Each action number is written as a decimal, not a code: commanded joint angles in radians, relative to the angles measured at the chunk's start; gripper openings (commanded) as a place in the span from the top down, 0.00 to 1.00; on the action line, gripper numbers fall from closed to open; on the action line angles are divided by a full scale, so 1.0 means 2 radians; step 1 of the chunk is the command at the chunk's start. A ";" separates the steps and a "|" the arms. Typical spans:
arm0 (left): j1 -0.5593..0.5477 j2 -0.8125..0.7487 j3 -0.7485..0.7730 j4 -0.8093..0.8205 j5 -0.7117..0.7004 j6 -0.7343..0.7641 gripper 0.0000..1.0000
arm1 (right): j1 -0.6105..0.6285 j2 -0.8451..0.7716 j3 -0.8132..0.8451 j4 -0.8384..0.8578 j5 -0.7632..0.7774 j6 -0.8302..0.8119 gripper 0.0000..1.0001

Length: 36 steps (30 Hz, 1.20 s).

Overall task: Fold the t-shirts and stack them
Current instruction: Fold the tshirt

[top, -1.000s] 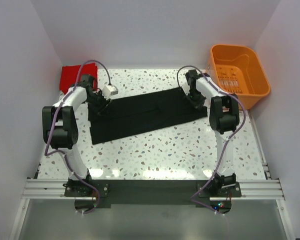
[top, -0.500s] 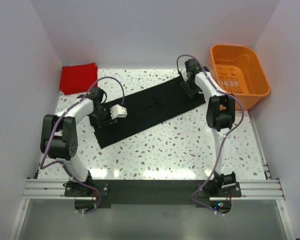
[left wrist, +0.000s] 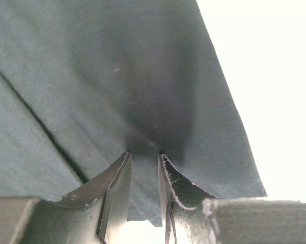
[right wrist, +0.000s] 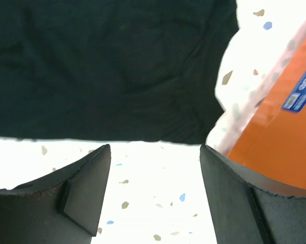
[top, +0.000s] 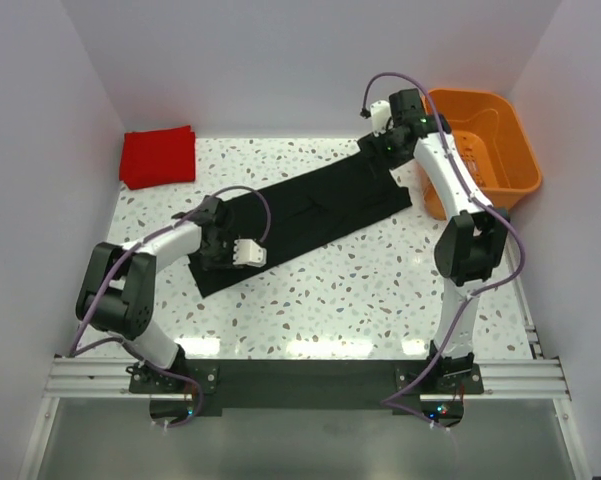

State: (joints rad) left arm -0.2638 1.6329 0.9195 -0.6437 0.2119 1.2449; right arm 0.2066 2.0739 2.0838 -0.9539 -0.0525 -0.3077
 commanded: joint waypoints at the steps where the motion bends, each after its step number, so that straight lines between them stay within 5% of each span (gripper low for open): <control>1: -0.051 0.002 -0.068 -0.042 -0.014 0.001 0.67 | -0.007 -0.057 -0.039 -0.031 -0.038 0.000 0.27; 7: -0.244 -0.020 -0.040 -0.087 0.077 -0.117 0.69 | -0.053 -0.113 -0.111 -0.051 -0.050 -0.013 0.29; 11: -0.360 -0.003 0.090 -0.102 0.158 -0.187 0.68 | -0.065 -0.145 -0.161 -0.053 -0.050 -0.031 0.30; 13: -0.374 0.010 0.139 -0.108 0.198 -0.219 0.66 | -0.065 -0.155 -0.186 -0.046 -0.058 -0.030 0.31; 16: -0.354 0.010 0.207 -0.093 0.231 -0.246 0.63 | -0.065 -0.150 -0.189 -0.049 -0.072 -0.020 0.36; 19: -0.274 0.005 0.224 -0.034 0.263 -0.289 0.64 | -0.065 -0.139 -0.189 -0.036 -0.086 0.001 0.50; 21: -0.204 0.025 0.247 0.003 0.249 -0.311 0.64 | -0.058 -0.133 -0.195 -0.014 -0.090 0.017 0.67; 24: -0.168 0.065 0.283 0.016 0.229 -0.320 0.66 | -0.046 -0.120 -0.194 0.000 -0.087 0.031 0.78; 36: -0.061 0.282 0.417 0.016 0.199 -0.352 0.68 | 0.023 0.006 -0.142 0.039 -0.057 0.052 0.87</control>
State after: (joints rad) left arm -0.4103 2.1674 1.7100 -0.6102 0.6216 0.5621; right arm 0.2321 2.0342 1.7294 -0.9321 -0.1951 -0.2317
